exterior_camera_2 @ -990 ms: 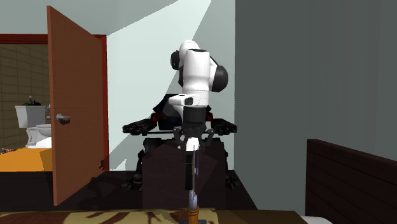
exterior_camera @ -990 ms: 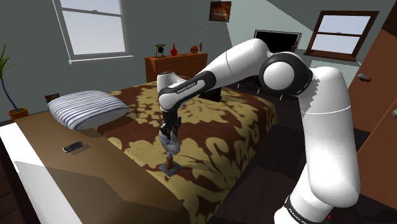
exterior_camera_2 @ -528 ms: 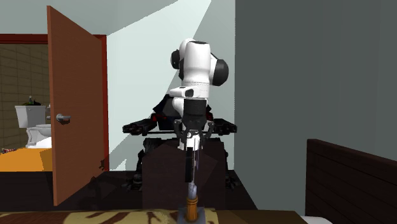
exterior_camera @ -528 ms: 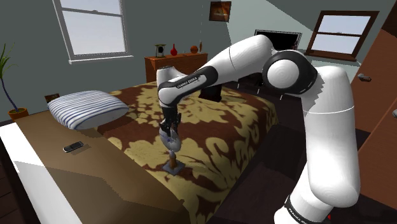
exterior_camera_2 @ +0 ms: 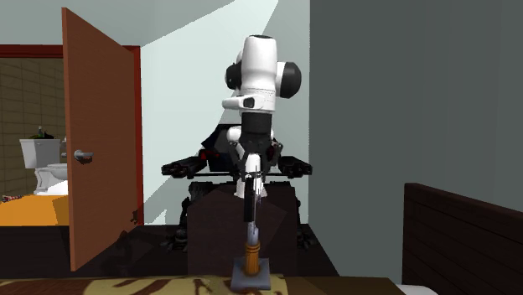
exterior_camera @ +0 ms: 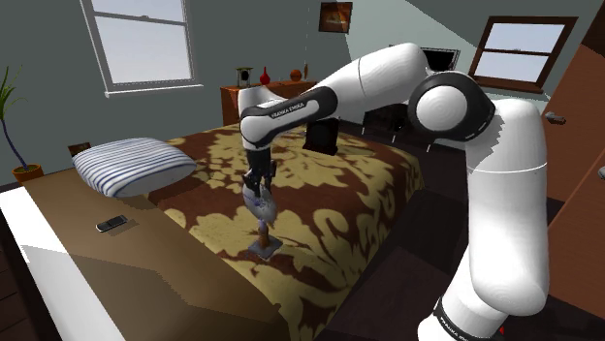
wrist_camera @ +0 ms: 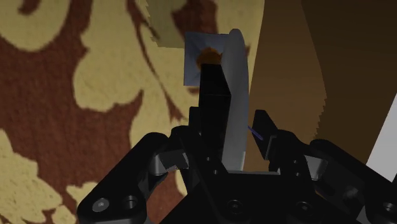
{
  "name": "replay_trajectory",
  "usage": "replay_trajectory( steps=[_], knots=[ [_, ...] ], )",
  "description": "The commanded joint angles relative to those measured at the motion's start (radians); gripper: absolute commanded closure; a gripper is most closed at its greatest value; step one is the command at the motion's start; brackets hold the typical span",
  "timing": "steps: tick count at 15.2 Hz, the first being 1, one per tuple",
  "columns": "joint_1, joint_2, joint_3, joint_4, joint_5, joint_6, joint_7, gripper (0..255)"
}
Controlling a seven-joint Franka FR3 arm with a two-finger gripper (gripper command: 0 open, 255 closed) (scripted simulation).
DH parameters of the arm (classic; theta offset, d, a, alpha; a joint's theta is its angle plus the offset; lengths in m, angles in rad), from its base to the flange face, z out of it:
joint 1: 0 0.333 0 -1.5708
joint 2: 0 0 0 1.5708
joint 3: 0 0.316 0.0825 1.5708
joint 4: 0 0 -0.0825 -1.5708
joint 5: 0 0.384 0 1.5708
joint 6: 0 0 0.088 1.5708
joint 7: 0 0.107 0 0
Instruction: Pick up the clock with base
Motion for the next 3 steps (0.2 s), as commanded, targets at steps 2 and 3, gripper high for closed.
replay_trajectory(
  steps=[2,3],
  knots=[
    [-0.001,-0.009,0.0,0.017,0.002,-0.025,-0.003,255],
    [-0.001,-0.009,0.0,0.017,0.002,-0.025,-0.003,255]
  ],
)
